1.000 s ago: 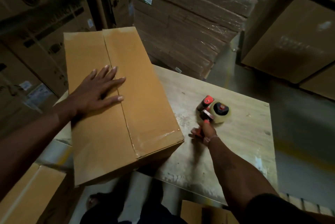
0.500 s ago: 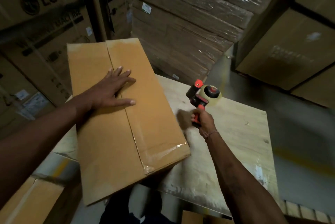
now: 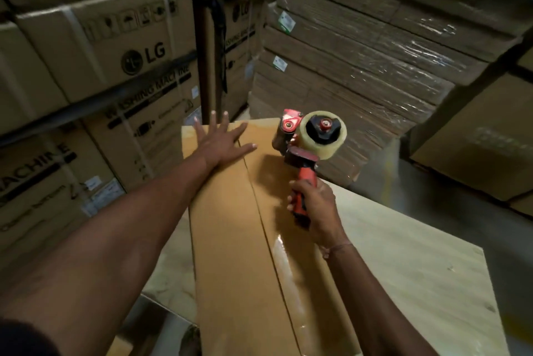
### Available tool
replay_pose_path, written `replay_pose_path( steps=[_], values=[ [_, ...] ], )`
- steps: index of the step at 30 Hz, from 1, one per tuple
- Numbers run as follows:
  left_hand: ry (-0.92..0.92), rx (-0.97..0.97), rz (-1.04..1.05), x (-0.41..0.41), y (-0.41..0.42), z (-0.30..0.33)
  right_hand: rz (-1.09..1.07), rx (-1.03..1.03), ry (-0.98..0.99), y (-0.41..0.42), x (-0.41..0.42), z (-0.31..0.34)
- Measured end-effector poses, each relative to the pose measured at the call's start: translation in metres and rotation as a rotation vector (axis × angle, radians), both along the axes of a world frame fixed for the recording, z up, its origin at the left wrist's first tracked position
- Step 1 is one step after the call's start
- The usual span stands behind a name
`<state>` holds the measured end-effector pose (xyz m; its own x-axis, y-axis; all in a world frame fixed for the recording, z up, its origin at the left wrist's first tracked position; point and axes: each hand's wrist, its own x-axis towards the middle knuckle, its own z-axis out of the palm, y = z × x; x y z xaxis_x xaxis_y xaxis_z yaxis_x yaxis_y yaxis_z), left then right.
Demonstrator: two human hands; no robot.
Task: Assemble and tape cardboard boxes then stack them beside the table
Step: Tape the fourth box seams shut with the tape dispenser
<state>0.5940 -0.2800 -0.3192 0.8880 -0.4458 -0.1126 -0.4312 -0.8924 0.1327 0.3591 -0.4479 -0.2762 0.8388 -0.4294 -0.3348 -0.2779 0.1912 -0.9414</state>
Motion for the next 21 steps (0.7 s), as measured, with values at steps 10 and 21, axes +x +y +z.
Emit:
replay_pose_path(
  steps=[10, 21],
  values=[
    [0.016, -0.095, 0.091, 0.005, 0.014, 0.000, 0.033, -0.238, -0.027, -0.010, 0.025, -0.031],
    [0.034, -0.257, 0.343, -0.066, 0.041, 0.001, 0.179, -0.382, -0.039, -0.023, 0.055, -0.028]
  ],
)
